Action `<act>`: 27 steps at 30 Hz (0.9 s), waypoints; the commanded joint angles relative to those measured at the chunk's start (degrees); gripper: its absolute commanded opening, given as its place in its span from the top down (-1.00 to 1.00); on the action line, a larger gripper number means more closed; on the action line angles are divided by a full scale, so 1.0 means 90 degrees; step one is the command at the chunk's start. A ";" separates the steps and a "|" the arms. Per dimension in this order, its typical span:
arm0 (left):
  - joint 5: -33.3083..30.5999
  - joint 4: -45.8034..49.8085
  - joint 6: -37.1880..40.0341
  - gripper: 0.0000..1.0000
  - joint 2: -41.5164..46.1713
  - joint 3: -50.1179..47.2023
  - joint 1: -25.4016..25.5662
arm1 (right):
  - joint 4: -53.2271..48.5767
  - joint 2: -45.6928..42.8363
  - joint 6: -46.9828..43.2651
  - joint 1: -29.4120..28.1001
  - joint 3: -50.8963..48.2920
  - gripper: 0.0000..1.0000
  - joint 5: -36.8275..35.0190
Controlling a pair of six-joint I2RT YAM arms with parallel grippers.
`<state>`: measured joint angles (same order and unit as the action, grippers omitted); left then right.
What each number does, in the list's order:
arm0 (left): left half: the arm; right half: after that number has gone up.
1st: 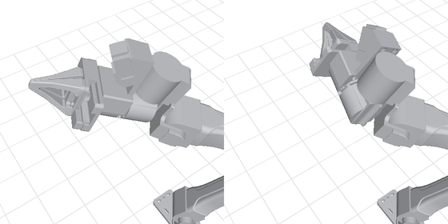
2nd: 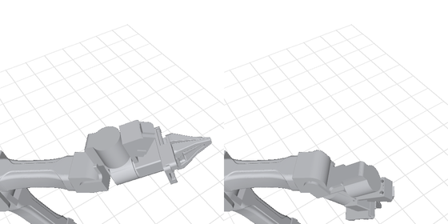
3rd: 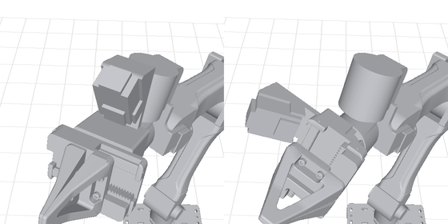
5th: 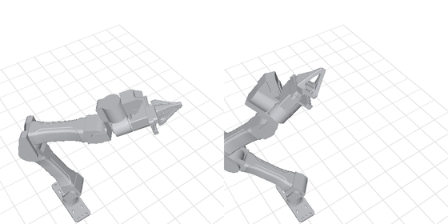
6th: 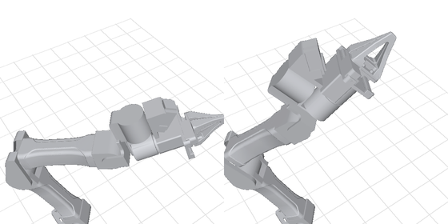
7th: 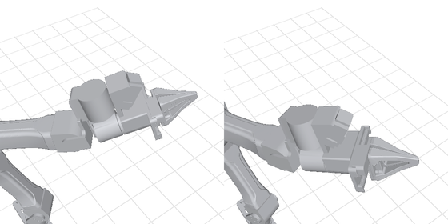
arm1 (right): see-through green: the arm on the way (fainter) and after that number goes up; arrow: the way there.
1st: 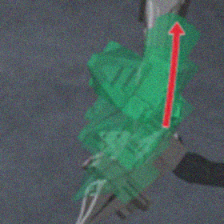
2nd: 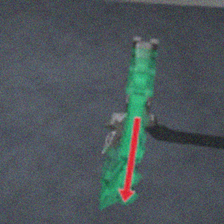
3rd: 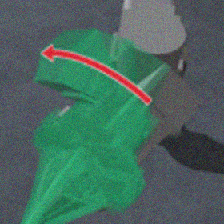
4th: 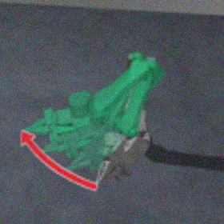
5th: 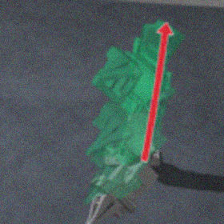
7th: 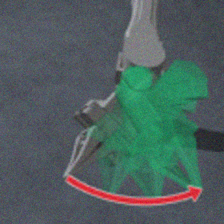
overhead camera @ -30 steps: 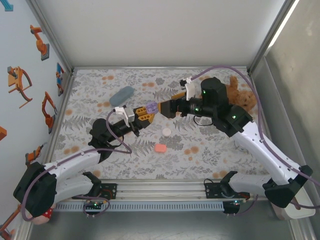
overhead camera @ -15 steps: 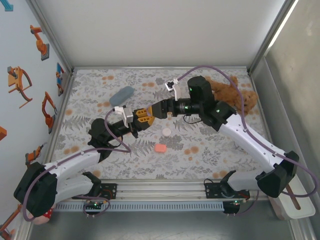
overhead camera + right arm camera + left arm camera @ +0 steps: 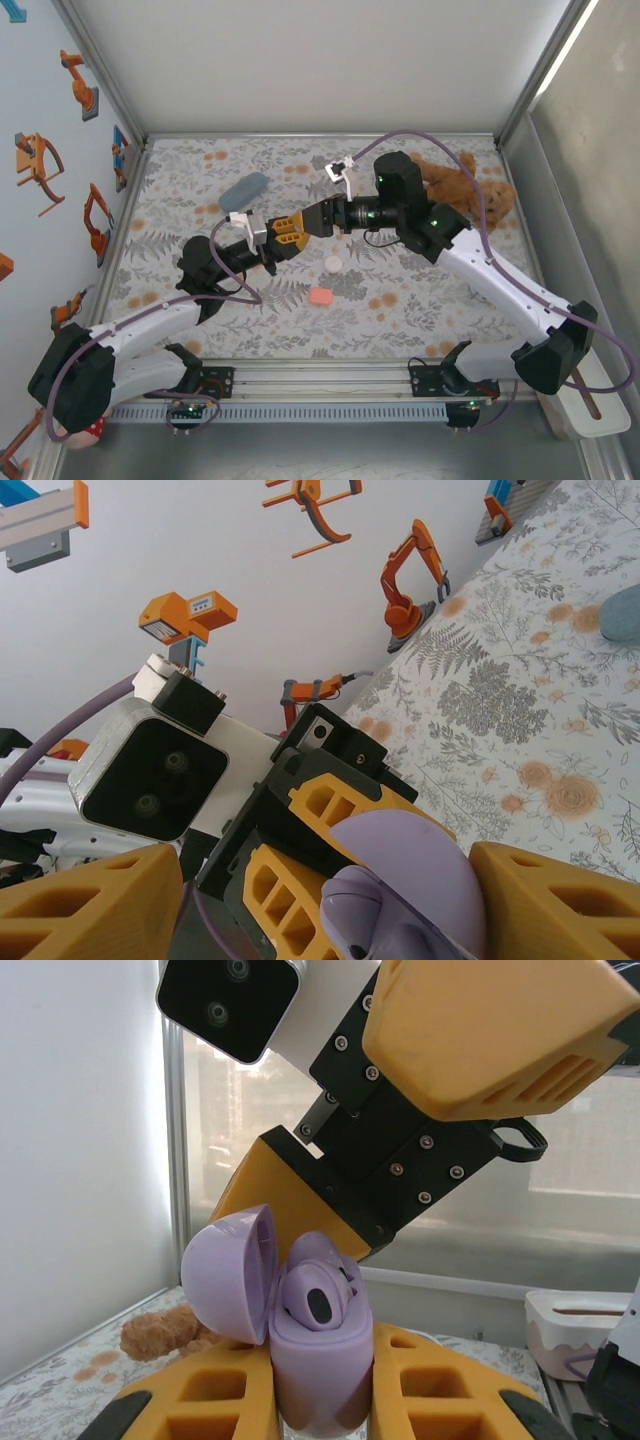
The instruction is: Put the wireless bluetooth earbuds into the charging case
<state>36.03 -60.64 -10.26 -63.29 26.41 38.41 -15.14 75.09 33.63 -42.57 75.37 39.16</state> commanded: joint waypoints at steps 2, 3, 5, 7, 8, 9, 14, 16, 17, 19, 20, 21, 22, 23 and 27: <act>-0.0085 0.0129 -0.0051 1.00 0.0026 0.0161 -0.0040 | 0.0102 -0.0236 -0.0126 -0.0065 0.0219 -0.46 0.0077; -0.0096 0.0158 -0.0042 1.00 0.0030 0.0161 -0.0048 | 0.0091 -0.0270 -0.0150 -0.0065 0.0209 -0.46 0.0070; -0.0118 0.0228 -0.0004 1.00 0.0044 0.0161 -0.0040 | 0.0080 -0.0334 -0.0185 -0.0065 0.0192 -0.46 0.0034; -0.0136 0.0262 0.0007 1.00 0.0058 0.0171 -0.0040 | 0.0095 -0.0400 -0.0206 -0.0057 0.0152 -0.45 0.0010; -0.0134 0.0267 0.0007 1.00 0.0065 0.0173 -0.0044 | 0.0092 -0.0438 -0.0225 -0.0065 0.0124 -0.45 -0.0004; -0.0136 0.0287 0.0007 1.00 0.0059 0.0180 -0.0053 | 0.0100 -0.0470 -0.0240 -0.0064 0.0098 -0.45 -0.0018; -0.0128 0.0302 -0.0002 1.00 0.0080 0.0207 -0.0045 | 0.0081 -0.0570 -0.0285 -0.0065 -0.0006 -0.45 -0.0097; -0.0127 0.0312 0.0007 1.00 0.0092 0.0215 -0.0040 | -0.0025 -0.0589 -0.0356 -0.0065 -0.0006 -0.45 -0.0198; -0.0127 0.0320 0.0005 1.00 0.0101 0.0219 -0.0041 | -0.0138 -0.0608 -0.0425 -0.0065 0.0013 -0.45 -0.0293; -0.0128 0.0350 -0.0002 1.00 0.0123 0.0212 -0.0045 | -0.0343 -0.0666 -0.0568 -0.0065 0.0076 -0.45 -0.0500; -0.0127 0.0383 -0.0005 1.00 0.0135 0.0219 -0.0044 | -0.0453 -0.0696 -0.0647 -0.0065 0.0115 -0.46 -0.0634; -0.0129 0.0437 -0.0012 1.00 0.0153 0.0215 -0.0040 | -0.0529 -0.0743 -0.0705 -0.0065 0.0130 -0.46 -0.0754; -0.0127 0.0521 -0.0003 1.00 0.0187 0.0210 -0.0040 | -0.0589 -0.0805 -0.0796 -0.0065 0.0141 -0.46 -0.0884; -0.0141 0.0611 -0.0037 1.00 0.0233 0.0200 -0.0045 | -0.0639 -0.0856 -0.0848 -0.0065 0.0141 -0.46 -0.1012; -0.0169 0.0925 -0.0032 1.00 0.0445 0.0083 -0.0042 | -0.0761 -0.1057 -0.1073 -0.0065 0.0036 -0.50 -0.1420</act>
<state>34.52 -53.41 -10.26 -61.43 26.57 38.22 -20.78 68.16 26.92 -42.85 75.37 30.28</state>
